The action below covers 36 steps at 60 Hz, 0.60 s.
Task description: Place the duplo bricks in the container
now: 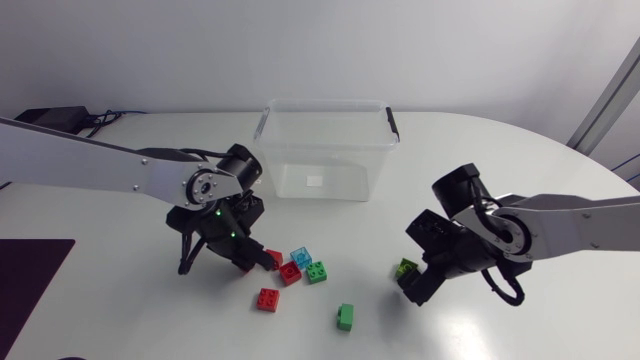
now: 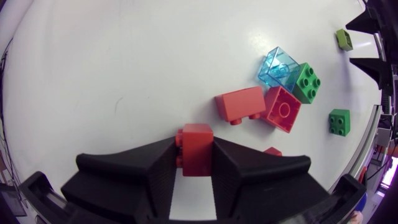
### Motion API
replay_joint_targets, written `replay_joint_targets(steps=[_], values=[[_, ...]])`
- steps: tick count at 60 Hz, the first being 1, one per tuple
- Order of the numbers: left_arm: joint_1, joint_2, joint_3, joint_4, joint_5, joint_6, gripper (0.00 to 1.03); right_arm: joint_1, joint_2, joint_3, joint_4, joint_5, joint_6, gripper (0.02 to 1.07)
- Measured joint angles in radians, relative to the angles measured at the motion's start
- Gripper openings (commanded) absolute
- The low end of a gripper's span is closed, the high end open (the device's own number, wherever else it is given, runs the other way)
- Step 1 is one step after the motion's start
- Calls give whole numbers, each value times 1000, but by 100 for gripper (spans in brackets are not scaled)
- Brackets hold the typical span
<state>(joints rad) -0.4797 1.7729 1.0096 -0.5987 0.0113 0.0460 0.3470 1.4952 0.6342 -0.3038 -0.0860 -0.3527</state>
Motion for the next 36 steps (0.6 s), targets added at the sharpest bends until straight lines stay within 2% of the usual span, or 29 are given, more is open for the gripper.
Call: replay_joint_targets(steps=[5, 7, 12, 15, 16, 28, 36], values=[[7, -29, 0, -20, 0, 7, 20, 12, 34, 0, 24, -4, -16, 92], [8, -37, 0, -24, 0, 8, 20, 17, 48, 2, 33, -6, -18, 87], [13, -47, 0, -29, 0, 11, 20, 25, 70, 9, 48, -16, -20, 56], [13, -48, 0, -33, 0, 15, 20, 25, 79, 13, 61, -20, -23, 28], [13, -49, 0, -36, 0, 15, 20, 25, 80, 13, 67, -21, -23, 26], [15, -135, 22, -103, 0, 15, 20, 25, 65, 13, 54, -18, -27, 22], [28, -238, 151, -98, 0, 15, 20, 25, -52, 21, -35, -14, -27, 22]])
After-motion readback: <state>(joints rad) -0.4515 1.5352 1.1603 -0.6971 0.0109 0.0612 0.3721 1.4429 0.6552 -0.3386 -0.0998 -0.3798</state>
